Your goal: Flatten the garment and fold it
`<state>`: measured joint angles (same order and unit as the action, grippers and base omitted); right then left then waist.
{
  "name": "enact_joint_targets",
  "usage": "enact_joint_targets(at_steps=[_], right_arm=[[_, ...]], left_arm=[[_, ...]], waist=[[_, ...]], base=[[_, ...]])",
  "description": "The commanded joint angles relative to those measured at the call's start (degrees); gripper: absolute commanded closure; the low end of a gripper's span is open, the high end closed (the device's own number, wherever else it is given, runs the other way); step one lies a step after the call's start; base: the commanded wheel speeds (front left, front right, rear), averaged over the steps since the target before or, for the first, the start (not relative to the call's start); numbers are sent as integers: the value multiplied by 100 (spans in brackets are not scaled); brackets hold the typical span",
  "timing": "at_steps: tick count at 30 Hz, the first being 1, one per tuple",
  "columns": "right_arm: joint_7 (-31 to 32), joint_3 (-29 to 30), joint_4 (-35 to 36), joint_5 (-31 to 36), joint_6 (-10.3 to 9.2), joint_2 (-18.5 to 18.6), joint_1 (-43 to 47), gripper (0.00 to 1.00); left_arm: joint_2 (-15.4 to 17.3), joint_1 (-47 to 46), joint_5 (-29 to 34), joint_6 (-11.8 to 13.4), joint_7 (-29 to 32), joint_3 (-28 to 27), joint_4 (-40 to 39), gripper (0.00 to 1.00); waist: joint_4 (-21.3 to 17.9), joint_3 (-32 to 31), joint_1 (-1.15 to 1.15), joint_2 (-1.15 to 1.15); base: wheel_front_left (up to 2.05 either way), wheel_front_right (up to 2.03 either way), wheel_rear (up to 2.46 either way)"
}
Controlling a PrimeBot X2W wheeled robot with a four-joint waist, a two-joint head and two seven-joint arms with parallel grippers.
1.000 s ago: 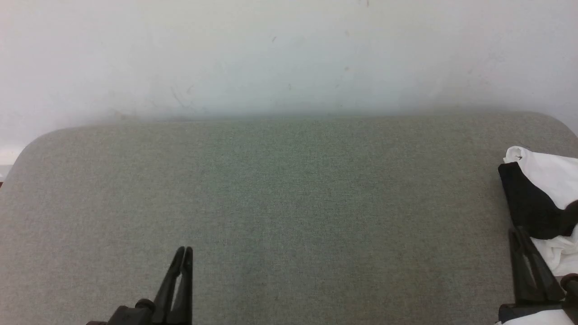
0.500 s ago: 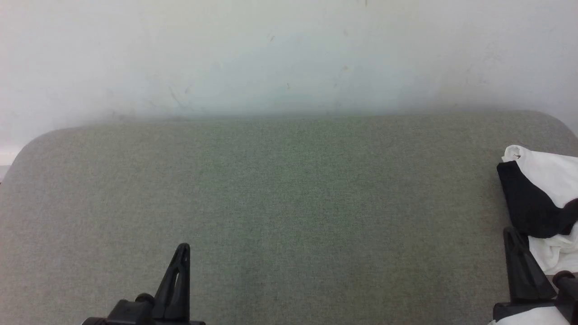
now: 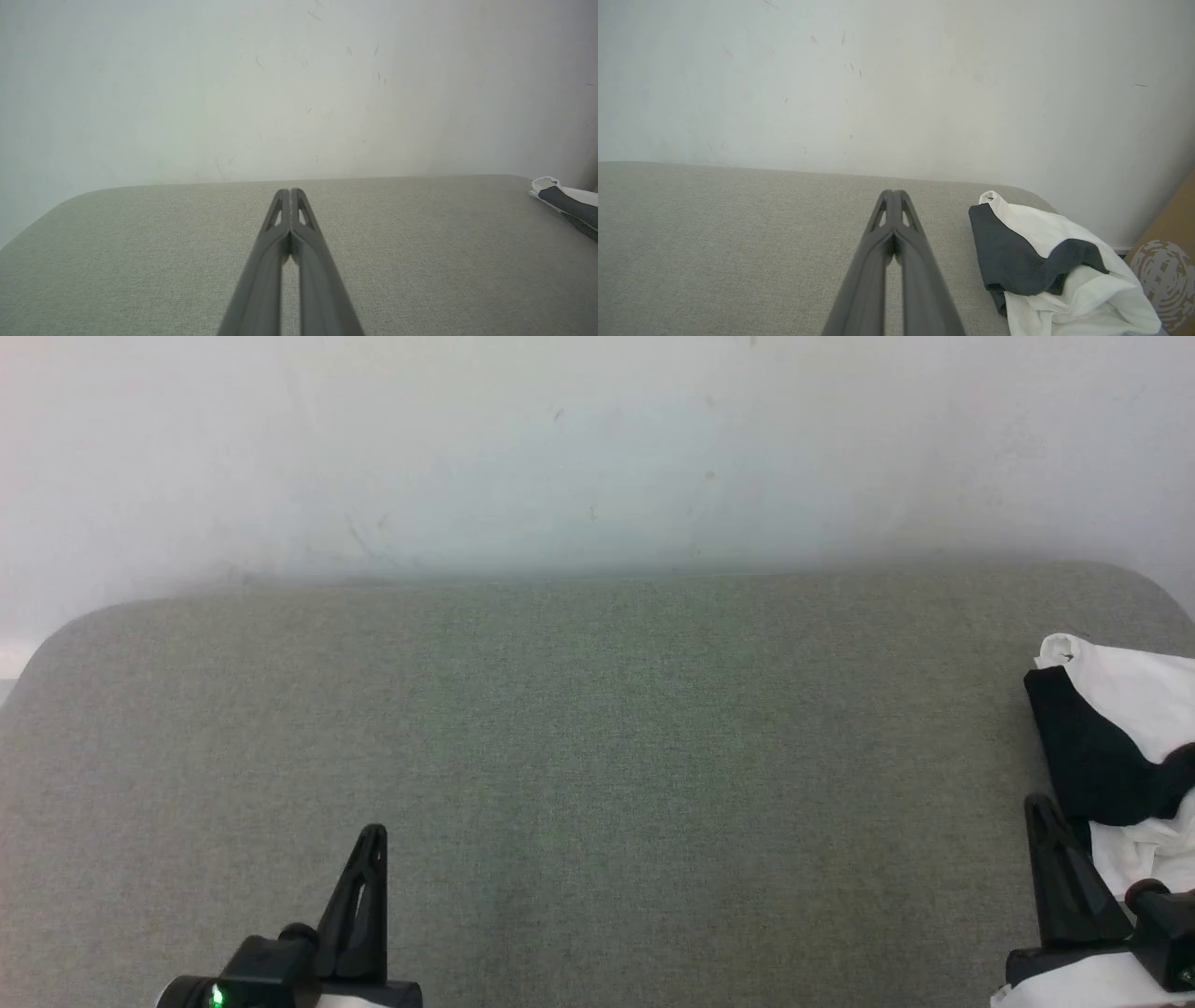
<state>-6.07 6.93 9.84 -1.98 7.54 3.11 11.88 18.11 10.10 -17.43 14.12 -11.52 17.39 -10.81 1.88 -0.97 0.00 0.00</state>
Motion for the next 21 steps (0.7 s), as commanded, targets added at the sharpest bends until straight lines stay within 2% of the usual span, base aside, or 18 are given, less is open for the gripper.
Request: enact_joint_targets(at_steps=[1, 21], right_arm=[[26, -29, -39, 39, -1, -6, -86, 100], [147, -167, -236, 72, -2, -10, -316, 100]], left_arm=[[-62, -98, 84, -62, 37, -68, 48, 100], [-367, -288, 430, -344, 269, -416, 263, 100]], waist=[[-3, 1, 0, 0], [-41, 21, 0, 0]], base=[[0, 0, 0], [0, 0, 0]])
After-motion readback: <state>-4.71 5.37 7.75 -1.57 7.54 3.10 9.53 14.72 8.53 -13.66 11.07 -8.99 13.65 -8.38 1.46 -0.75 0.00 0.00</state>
